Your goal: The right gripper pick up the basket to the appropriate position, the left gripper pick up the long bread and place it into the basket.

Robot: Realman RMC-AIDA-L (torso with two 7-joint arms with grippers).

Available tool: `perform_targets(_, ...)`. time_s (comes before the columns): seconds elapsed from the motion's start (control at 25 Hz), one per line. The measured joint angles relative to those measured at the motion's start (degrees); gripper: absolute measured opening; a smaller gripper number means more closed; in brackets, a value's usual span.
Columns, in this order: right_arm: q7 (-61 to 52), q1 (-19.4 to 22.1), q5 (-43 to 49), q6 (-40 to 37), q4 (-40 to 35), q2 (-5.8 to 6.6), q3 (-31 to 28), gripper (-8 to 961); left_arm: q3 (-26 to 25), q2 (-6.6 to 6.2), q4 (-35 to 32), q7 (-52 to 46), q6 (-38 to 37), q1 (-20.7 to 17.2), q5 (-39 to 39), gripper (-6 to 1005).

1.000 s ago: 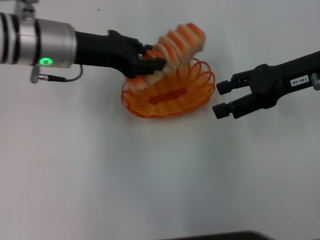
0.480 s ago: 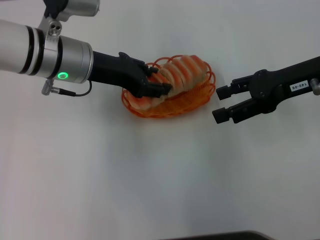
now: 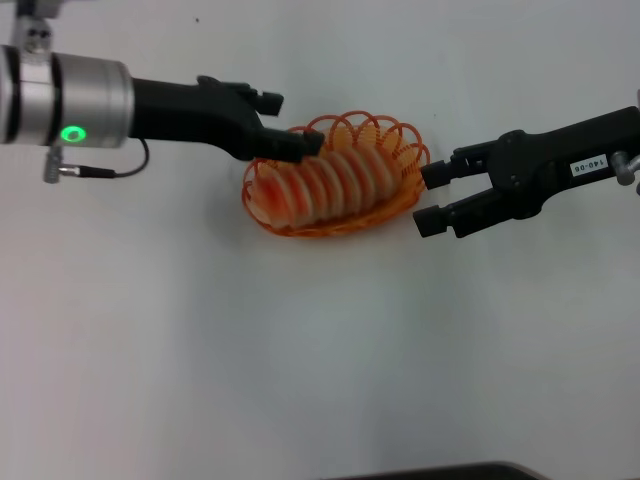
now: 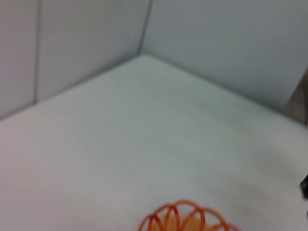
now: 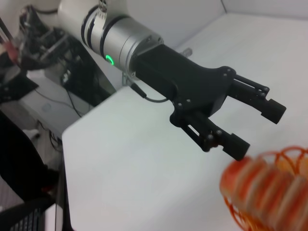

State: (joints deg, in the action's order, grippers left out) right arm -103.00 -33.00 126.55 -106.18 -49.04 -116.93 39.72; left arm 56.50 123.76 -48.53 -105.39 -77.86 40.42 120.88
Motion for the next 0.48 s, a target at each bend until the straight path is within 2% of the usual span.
perform_targets(0.08, 1.2, 0.3, -1.0, 0.1, 0.1, -0.44, -0.3, 941, -3.5, -0.14, -1.6, 0.2, -2.8, -1.1, -0.5, 766)
perform_targets(0.24, 2.7, 0.5, -1.3, 0.9, 0.6, -0.92, -0.5, 941, -11.8, -1.19, -4.6, 0.5, -10.6, -4.9, -1.3, 836)
perform_targets(0.36, 3.2, 0.9, -1.1, 1.6, 0.7, -0.93, -0.5, 941, -16.0, -3.02, -5.4, 0.6, -16.2, -8.8, -1.3, 845)
perform_targets(0.44, 4.0, 1.4, -1.2, 2.5, 0.7, -0.88, -0.7, 941, -17.3, -5.27, -5.5, 0.4, -20.8, -12.3, -1.3, 841)
perform_targets(0.48, 4.3, 1.6, -1.2, 3.1, 0.7, -0.84, -0.8, 941, -17.6, -5.76, -5.5, 0.3, -21.8, -13.1, -1.3, 839)
